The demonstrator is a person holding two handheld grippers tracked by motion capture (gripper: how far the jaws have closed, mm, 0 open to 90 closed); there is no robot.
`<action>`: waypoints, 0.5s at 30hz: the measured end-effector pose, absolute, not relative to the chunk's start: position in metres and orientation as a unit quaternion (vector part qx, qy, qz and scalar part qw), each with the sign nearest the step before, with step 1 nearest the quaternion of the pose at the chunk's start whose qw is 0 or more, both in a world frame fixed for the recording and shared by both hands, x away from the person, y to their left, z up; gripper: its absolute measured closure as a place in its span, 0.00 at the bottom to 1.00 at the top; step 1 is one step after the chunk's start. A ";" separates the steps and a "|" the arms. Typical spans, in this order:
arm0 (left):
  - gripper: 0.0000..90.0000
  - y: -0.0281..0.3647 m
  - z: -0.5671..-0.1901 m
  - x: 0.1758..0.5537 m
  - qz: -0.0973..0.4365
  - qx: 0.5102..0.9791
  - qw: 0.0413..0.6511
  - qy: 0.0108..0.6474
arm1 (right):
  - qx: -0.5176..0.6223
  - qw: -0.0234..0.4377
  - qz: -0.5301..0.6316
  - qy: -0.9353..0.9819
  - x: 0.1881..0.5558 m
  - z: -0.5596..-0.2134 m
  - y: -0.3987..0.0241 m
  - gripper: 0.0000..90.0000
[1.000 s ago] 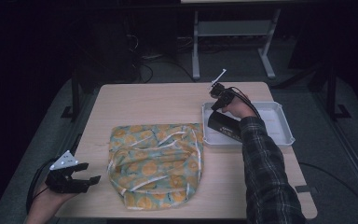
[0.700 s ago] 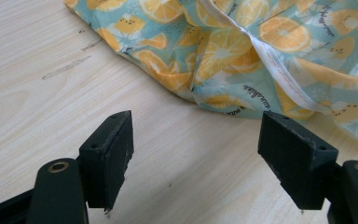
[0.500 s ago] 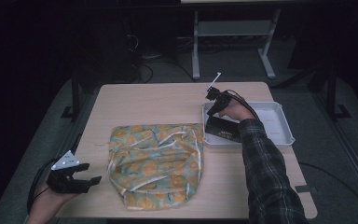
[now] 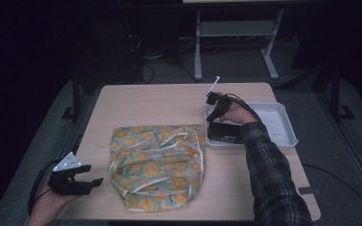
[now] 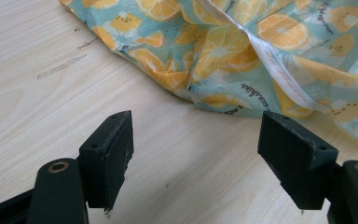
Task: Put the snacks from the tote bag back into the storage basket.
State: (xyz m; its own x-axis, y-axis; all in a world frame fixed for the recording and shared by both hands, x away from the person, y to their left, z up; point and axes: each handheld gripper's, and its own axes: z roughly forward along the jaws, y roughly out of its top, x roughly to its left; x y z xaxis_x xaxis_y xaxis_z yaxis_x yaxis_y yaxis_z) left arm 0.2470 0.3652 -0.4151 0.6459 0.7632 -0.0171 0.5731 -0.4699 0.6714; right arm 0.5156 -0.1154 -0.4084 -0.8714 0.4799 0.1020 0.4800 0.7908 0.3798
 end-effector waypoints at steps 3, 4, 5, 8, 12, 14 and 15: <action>0.29 0.364 -0.416 0.247 0.143 0.845 0.330 0.395 | -0.246 0.009 -0.203 -0.948 0.510 -0.409 -0.115 1.00; 0.29 0.364 -0.416 0.247 0.143 0.845 0.330 0.395 | -0.246 0.009 -0.203 -0.948 0.510 -0.409 -0.115 1.00; 0.29 0.364 -0.416 0.247 0.143 0.845 0.330 0.395 | -0.240 0.010 -0.200 -0.950 0.508 -0.409 -0.114 1.00; 0.29 0.364 -0.415 0.247 0.144 0.847 0.327 0.393 | -0.232 0.012 -0.193 -0.953 0.504 -0.408 -0.113 1.00; 0.29 0.364 -0.416 0.247 0.144 0.847 0.327 0.393 | -0.227 0.014 -0.194 -0.954 0.502 -0.409 -0.114 1.00; 0.29 0.363 -0.416 0.247 0.142 0.847 0.327 0.394 | -0.225 0.018 -0.192 -0.955 0.499 -0.409 -0.115 1.00; 0.29 0.363 -0.416 0.247 0.142 0.847 0.327 0.394 | -0.225 0.018 -0.193 -0.955 0.497 -0.409 -0.116 1.00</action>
